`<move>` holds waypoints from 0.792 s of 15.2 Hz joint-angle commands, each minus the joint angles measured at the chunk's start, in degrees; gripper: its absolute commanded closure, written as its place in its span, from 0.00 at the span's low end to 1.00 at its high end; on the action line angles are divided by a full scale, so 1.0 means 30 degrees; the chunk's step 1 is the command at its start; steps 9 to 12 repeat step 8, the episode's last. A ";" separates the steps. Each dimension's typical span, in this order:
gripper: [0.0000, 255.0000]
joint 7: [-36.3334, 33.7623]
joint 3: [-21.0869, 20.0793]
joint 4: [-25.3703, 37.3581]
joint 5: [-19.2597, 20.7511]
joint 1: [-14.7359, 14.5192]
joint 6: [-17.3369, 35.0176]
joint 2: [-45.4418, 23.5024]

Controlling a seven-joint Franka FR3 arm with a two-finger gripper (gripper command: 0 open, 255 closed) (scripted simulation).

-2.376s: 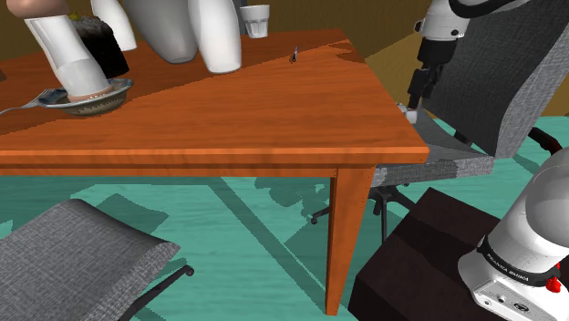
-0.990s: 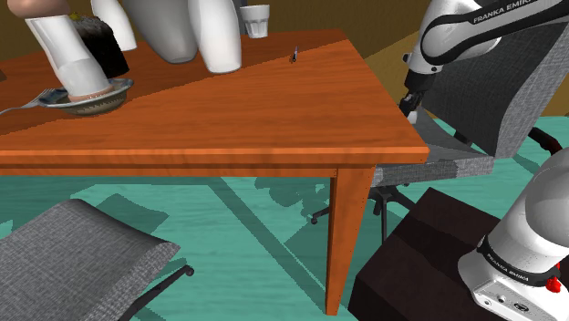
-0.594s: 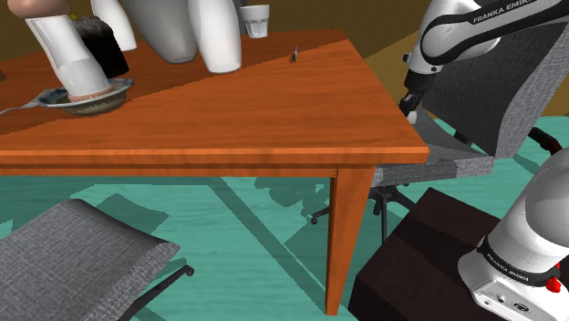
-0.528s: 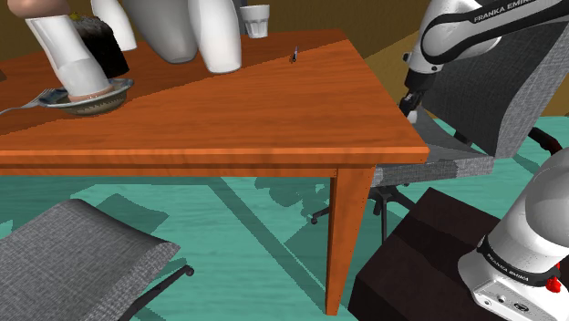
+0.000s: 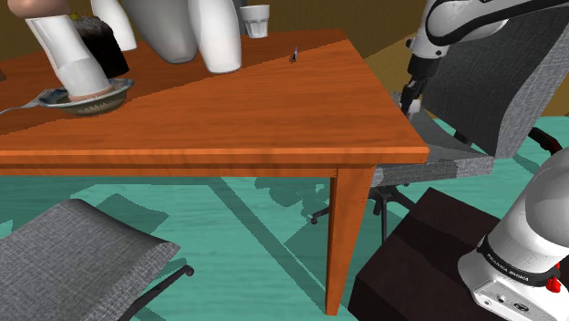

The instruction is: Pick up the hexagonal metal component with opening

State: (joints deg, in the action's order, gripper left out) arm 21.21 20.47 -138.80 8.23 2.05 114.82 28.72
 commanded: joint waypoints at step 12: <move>1.00 -0.0032 -0.0259 0.1594 -0.0105 -0.0040 -0.1933 0.0350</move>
